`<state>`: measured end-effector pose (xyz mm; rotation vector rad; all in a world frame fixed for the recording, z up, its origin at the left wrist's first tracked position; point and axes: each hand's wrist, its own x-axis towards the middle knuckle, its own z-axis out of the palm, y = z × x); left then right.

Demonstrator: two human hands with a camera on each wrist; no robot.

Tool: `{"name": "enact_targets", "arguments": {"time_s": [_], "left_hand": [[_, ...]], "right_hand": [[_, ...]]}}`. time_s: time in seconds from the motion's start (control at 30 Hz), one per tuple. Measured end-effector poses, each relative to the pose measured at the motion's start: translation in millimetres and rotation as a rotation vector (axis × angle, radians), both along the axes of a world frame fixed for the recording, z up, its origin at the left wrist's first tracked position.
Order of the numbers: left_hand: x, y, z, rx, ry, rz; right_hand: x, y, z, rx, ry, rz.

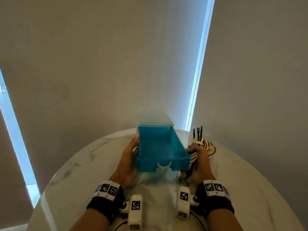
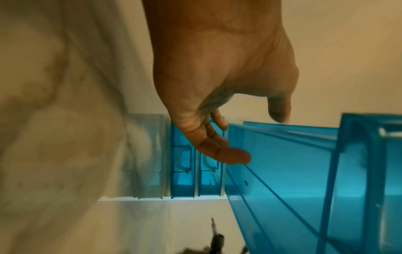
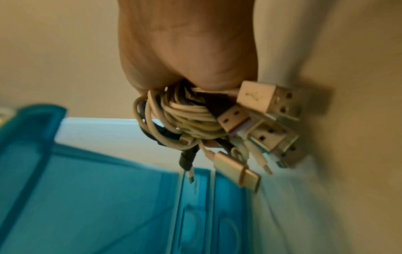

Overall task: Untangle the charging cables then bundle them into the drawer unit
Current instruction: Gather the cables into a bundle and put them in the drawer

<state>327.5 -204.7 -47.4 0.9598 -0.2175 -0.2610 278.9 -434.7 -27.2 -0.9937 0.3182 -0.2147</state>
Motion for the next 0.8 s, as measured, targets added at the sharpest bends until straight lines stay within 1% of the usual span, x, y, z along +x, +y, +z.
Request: {"name": "enact_targets", "arguments": {"time_s": [0.03,0.1,0.13,0.17,0.23,0.3,0.37,0.4,0.43,0.57,0.63,0.67,0.7,0.73,0.8], "left_hand": [[-1,0,2,-0.005,0.011,0.015],[-4,-2,6,-0.016,-0.014,-0.002],[-5,-4,8,-0.025,-0.02,-0.019],[-7,-5,11,-0.036,-0.021,-0.036],[-9,-5,12,-0.078,-0.024,-0.041],[-8,-5,10,-0.106,-0.036,-0.058],[-12,-5,9,-0.112,-0.027,-0.056],[-13,-6,9,-0.111,-0.025,-0.05],[-15,-6,9,-0.115,-0.028,-0.045],[-8,-11,-1,-0.106,-0.032,-0.01],[-1,-10,-2,-0.084,-0.026,-0.002],[2,-10,-2,-0.075,-0.031,-0.007],[6,-10,-4,-0.068,-0.037,-0.019],[9,-10,-6,-0.069,-0.045,-0.032],[15,-12,-11,-0.09,-0.049,-0.047]], "right_hand": [[-9,-5,15,-0.102,0.015,-0.07],[-22,-16,50,-0.429,0.073,-0.206],[-29,-15,72,-0.594,0.079,-0.253],[-35,-10,94,-0.769,0.044,-0.277],[-38,15,134,-1.128,-0.005,-0.228],[-30,49,158,-1.444,0.039,-0.117],[-14,82,164,-1.779,0.12,0.005],[-5,94,159,-1.915,0.165,0.047],[3,101,151,-2.005,0.211,0.073],[21,113,115,-2.12,0.341,0.156],[31,114,109,-2.155,0.389,0.227],[37,115,110,-2.136,0.418,0.273],[40,117,113,-2.079,0.45,0.327],[42,120,118,-1.978,0.468,0.383],[46,124,127,-1.682,0.434,0.535]]}}
